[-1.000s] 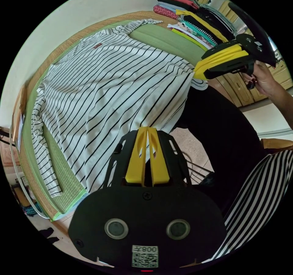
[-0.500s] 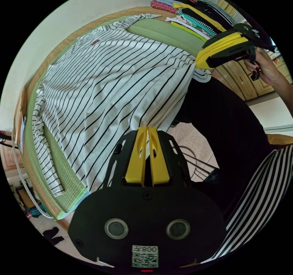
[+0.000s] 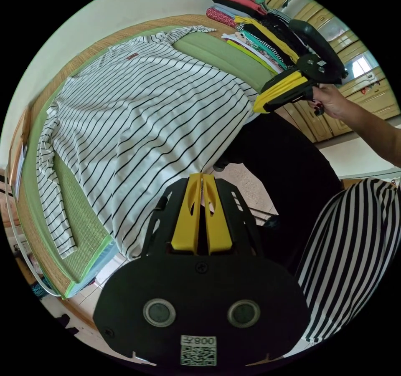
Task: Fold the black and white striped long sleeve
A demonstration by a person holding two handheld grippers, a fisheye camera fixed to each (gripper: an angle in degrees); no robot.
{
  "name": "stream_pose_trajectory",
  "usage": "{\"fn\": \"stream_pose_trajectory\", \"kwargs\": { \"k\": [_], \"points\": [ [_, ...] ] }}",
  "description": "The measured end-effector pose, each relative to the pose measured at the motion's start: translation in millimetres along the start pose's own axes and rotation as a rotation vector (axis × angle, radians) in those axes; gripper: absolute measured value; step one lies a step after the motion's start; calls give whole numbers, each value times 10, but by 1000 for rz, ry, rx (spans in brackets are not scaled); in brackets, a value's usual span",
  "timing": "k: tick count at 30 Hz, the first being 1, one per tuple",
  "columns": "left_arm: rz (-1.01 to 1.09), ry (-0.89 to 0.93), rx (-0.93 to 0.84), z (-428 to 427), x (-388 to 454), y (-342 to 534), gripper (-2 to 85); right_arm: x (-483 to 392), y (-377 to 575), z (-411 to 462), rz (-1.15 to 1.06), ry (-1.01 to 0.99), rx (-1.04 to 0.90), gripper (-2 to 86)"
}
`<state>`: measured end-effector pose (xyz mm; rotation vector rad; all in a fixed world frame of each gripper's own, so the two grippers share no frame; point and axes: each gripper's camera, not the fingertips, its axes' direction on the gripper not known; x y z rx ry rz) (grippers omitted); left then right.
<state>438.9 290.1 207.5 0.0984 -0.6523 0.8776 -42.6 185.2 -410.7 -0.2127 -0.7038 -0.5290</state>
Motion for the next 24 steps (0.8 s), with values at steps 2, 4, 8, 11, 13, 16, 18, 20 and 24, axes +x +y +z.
{"fn": "stream_pose_trajectory", "kwargs": {
  "k": [2,4,8,11,13,16,18,20,24],
  "points": [
    [-15,20,-32,131,-113,58,3,-40,41,254,-12,-15,-37,5],
    [-30,33,-45,214,-208,103,4,-38,64,460,-13,-40,-70,4],
    [-76,83,-24,312,-482,239,14,29,160,850,14,-70,-111,3],
    [-155,117,27,278,-768,445,30,77,283,939,36,-85,-92,6],
    [-247,138,81,237,-1012,639,42,123,405,948,61,-82,-59,11],
    [-438,160,143,251,-1499,1011,64,286,652,972,137,-53,-10,22],
    [-572,146,170,313,-1791,1237,72,433,824,1018,200,-47,11,30],
    [-714,191,182,485,-2125,1469,81,638,1089,1110,295,-37,39,43],
    [-811,321,153,861,-2461,1661,77,908,1526,1295,434,-30,78,53]
  ]
}}
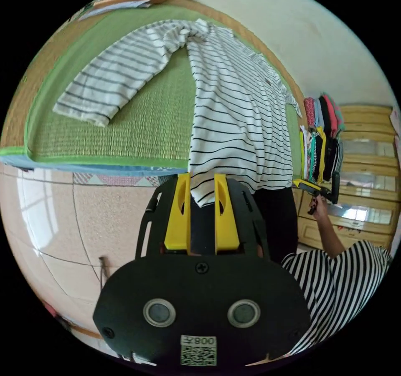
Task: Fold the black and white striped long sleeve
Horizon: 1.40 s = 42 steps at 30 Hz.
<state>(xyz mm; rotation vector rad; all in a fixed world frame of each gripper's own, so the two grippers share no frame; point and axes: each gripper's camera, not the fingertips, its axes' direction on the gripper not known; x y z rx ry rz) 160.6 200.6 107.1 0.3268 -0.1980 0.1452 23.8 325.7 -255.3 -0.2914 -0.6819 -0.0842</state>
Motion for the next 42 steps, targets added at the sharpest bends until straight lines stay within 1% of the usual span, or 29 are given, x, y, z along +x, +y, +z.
{"fn": "stream_pose_trajectory", "kwargs": {
  "k": [3,5,7,12,14,22,27,29,34,36,38,42],
  "points": [
    [-28,47,-16,132,-264,-27,45,340,260,176,100,-40,36,60],
    [-46,87,3,170,-455,-40,26,573,423,389,158,-114,47,66],
    [-61,110,13,185,-594,-66,19,680,493,569,172,-156,42,70],
    [-58,115,10,233,-855,-186,12,854,613,951,180,-234,41,60],
    [-49,114,8,239,-963,-249,11,950,684,1107,175,-274,37,35],
    [-33,127,25,184,-1343,-395,8,1344,1077,1425,206,-359,68,12],
    [-47,141,26,186,-1572,-473,7,1561,1295,1586,243,-381,131,29],
    [-52,145,27,183,-1661,-520,7,1664,1342,1742,268,-403,129,66],
    [-48,146,25,141,-1802,-622,7,1857,1394,2143,308,-473,116,81],
    [-48,150,22,117,-1852,-661,7,1911,1371,2315,314,-523,104,75],
    [-43,162,26,60,-1907,-705,8,1949,1341,2460,300,-579,89,41],
    [-22,205,66,-117,-1986,-715,7,1969,1371,2319,221,-594,116,26]
  ]
}}
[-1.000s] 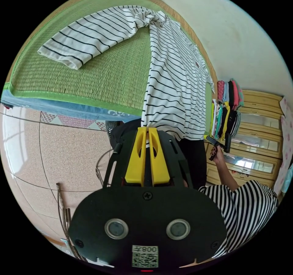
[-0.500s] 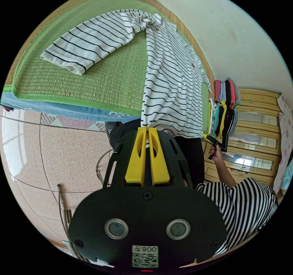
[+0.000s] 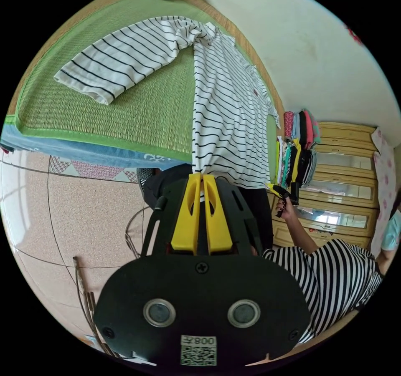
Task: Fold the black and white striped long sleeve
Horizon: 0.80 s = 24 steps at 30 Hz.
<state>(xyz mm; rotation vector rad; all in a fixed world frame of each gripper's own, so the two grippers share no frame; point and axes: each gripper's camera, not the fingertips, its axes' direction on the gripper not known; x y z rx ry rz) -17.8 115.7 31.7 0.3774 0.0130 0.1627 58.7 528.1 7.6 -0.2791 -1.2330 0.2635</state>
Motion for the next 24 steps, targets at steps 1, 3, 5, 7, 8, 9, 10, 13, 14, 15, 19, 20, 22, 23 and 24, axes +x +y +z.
{"fn": "stream_pose_trajectory", "kwargs": {
  "k": [1,3,5,7,8,9,10,13,14,15,19,20,22,23,24],
  "points": [
    [-5,0,8,-56,-37,2,7,-14,21,-71,-20,0,7,24],
    [-26,-1,5,-101,-118,-3,7,29,34,-90,-21,26,-8,22],
    [-68,5,0,-125,-217,-28,7,203,6,74,12,26,-76,22],
    [-76,3,-5,-153,-233,-62,7,344,-13,209,53,25,-106,23],
    [-72,-1,-5,-187,-221,-86,8,421,-16,257,78,9,-99,24],
    [-69,-2,-5,-209,-213,-97,8,455,-16,270,91,4,-91,24],
    [-60,-5,0,-266,-191,-120,8,515,-14,280,111,4,-73,24],
    [-61,-23,29,-460,-160,-182,8,662,-16,235,165,19,-31,21],
    [-70,-23,52,-555,-156,-213,8,719,-25,183,187,17,-2,18],
    [-75,-21,65,-603,-154,-231,8,739,-33,149,197,16,19,17],
    [-32,-38,127,-890,14,-514,4,538,-394,-24,123,32,140,5],
    [-4,-51,128,-931,96,-668,4,399,-629,-3,81,54,150,4],
    [31,-66,129,-963,227,-957,3,153,-1053,83,7,80,152,2],
    [51,-81,138,-982,326,-1165,3,-34,-1370,165,-45,103,149,2],
    [65,-89,143,-991,382,-1272,2,-128,-1532,211,-70,119,148,2]
  ]
}}
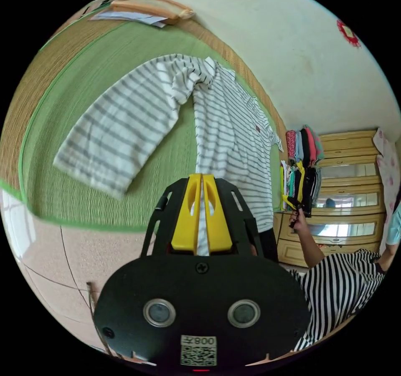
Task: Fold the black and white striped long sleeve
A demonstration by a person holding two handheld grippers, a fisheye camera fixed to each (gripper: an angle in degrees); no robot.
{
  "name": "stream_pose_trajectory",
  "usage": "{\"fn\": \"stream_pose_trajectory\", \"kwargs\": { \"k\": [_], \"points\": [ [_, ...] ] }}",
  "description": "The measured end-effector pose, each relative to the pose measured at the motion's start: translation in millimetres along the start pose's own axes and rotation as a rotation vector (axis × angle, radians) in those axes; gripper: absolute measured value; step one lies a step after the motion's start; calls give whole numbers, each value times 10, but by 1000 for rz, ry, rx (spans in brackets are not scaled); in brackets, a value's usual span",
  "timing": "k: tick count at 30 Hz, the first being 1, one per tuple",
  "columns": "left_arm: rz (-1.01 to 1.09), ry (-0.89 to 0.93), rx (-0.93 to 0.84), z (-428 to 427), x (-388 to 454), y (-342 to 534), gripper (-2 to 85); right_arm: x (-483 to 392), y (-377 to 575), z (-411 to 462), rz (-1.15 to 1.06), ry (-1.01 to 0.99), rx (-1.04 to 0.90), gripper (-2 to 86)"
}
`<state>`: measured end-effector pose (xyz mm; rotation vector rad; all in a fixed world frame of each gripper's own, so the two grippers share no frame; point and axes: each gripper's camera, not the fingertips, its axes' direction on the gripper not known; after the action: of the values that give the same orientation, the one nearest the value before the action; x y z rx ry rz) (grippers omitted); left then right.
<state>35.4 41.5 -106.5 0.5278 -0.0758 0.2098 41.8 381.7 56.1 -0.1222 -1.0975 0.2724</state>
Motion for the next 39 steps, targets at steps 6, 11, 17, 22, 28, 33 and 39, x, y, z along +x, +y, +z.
{"fn": "stream_pose_trajectory", "kwargs": {
  "k": [6,11,17,22,28,33,39],
  "points": [
    [131,-220,11,-22,467,-1040,1,-713,-1451,600,-182,215,8,1],
    [121,-557,-7,-197,539,-1585,1,-888,-2271,1088,-209,383,17,0],
    [100,-672,-9,-642,466,-1956,0,-696,-2436,1220,-147,403,55,0],
    [115,-648,11,-970,548,-2070,0,-737,-2489,1275,-142,371,92,1],
    [264,-414,81,-1179,1011,-2010,1,-1031,-2545,1278,-196,442,161,1],
    [258,-468,-16,-1103,1048,-2187,1,-1046,-2604,1516,-232,477,132,1],
    [295,-403,89,-1465,1375,-2375,1,-1129,-2876,1498,-266,343,79,1]
  ]
}}
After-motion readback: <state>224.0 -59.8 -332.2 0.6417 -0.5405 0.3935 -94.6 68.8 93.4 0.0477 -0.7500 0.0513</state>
